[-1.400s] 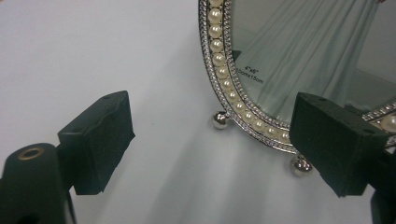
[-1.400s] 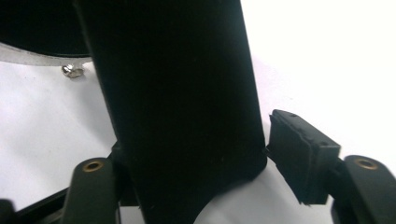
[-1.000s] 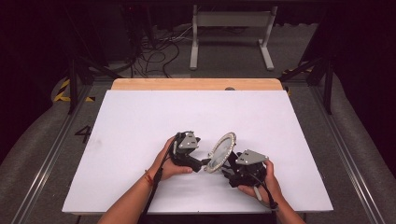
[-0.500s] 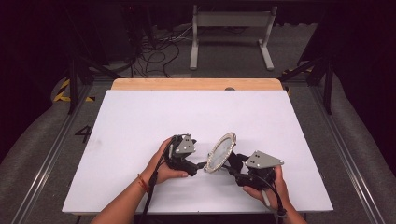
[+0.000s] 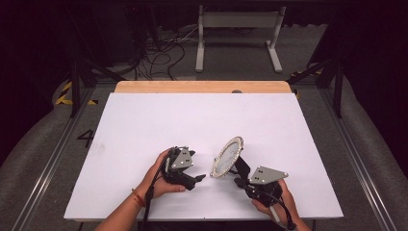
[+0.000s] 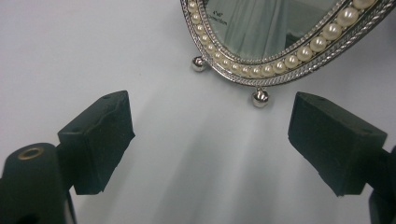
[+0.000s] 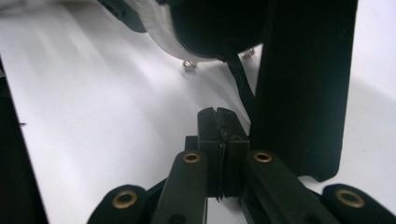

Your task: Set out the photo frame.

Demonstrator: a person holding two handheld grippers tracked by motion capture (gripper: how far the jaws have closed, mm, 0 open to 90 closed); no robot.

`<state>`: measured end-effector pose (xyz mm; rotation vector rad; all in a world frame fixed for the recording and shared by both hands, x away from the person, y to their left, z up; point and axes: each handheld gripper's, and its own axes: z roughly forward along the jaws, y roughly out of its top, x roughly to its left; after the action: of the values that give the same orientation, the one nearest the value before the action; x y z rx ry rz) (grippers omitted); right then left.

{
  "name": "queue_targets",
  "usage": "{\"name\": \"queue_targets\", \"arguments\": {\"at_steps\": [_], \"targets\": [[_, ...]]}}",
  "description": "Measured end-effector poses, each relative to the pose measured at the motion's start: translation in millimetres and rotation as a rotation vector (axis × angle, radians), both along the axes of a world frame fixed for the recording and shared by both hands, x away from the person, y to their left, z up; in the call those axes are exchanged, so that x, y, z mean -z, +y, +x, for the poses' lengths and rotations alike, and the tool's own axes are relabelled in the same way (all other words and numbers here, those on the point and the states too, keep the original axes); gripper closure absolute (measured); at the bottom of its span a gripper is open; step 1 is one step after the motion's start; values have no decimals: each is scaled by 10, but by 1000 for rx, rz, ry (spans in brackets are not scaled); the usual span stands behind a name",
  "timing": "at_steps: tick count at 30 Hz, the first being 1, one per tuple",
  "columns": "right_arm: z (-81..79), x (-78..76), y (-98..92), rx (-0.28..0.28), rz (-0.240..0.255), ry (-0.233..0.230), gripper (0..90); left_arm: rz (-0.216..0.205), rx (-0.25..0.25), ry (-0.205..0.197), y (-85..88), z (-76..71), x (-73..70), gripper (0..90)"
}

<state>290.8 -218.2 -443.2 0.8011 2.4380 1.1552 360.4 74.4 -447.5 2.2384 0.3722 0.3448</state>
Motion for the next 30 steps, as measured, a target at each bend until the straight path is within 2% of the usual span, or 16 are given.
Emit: {"name": "queue_targets", "arguments": {"at_steps": [3, 5, 9, 16, 22, 30], "targets": [[28, 14, -14, 12, -10, -1, 900, -3, 4, -5, -7, 2, 0, 149], [42, 16, -27, 9, 2, 8, 900, -1, 6, -7, -21, 1, -1, 149], [7, 12, 11, 23, -34, -21, 900, -1, 8, -7, -35, -10, 5, 147], [1, 6, 7, 34, -58, -27, 900, -1, 1, -10, -1, -16, -4, 144], [55, 56, -100, 75, -78, -16, 900, -2, -5, -7, 20, -9, 1, 142], [154, 78, -227, 120, -65, -7, 900, 6, -3, -9, 6, -12, 7, 142]]}}
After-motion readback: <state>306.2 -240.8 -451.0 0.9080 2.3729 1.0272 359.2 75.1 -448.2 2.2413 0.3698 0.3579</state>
